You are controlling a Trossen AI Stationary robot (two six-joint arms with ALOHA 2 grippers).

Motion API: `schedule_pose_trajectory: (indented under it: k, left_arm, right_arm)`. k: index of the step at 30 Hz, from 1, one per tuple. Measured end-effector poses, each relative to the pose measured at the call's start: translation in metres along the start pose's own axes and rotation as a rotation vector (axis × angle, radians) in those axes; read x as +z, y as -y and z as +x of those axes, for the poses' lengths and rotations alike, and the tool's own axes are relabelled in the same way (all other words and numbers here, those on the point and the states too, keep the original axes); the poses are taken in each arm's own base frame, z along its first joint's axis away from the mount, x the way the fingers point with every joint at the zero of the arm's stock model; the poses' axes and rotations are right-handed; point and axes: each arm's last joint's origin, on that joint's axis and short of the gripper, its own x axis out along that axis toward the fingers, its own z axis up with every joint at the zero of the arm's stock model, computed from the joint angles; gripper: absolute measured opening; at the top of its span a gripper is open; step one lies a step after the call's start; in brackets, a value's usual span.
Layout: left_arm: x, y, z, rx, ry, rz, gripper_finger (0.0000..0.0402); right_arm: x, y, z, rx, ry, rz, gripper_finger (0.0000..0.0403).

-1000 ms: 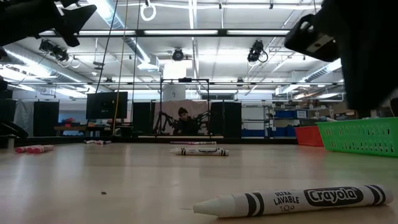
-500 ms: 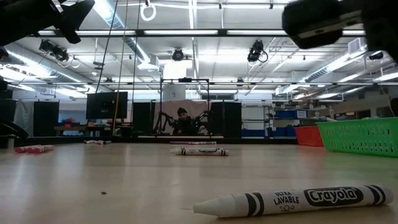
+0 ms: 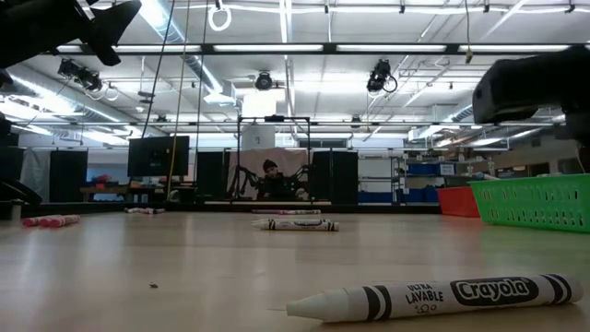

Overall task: Sort crayons
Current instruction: Move the white crayon to the center of the table

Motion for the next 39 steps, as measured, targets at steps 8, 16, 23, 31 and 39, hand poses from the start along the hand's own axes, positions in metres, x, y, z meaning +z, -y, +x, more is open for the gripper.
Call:
schedule_pose_trajectory:
  k: [8,16,23,31,39]
  left_arm:
    - [0.0,0.0,0.0,0.0,-0.001,0.0,0.024]
    - [0.0,0.0,0.0,0.0,-0.001,0.0,0.024]
    - [0.0,0.0,0.0,0.0,-0.003,0.001,0.024]
    - [0.0,0.0,0.0,0.001,-0.004,0.001,0.024]
    - [0.0,0.0,0.0,0.0,-0.004,0.0,0.024]
  right_arm:
    - [-0.006,0.009,0.006,-0.036,0.029,0.086,0.0147]
    - [-0.021,0.039,0.006,0.033,0.084,0.291,0.0058]
    - [-0.039,0.065,0.006,0.081,0.119,0.465,0.0021]
    - [-0.056,0.092,0.0,0.064,0.132,0.594,0.0035]
    - [-0.08,0.13,-0.01,-0.127,0.122,0.896,0.0033]
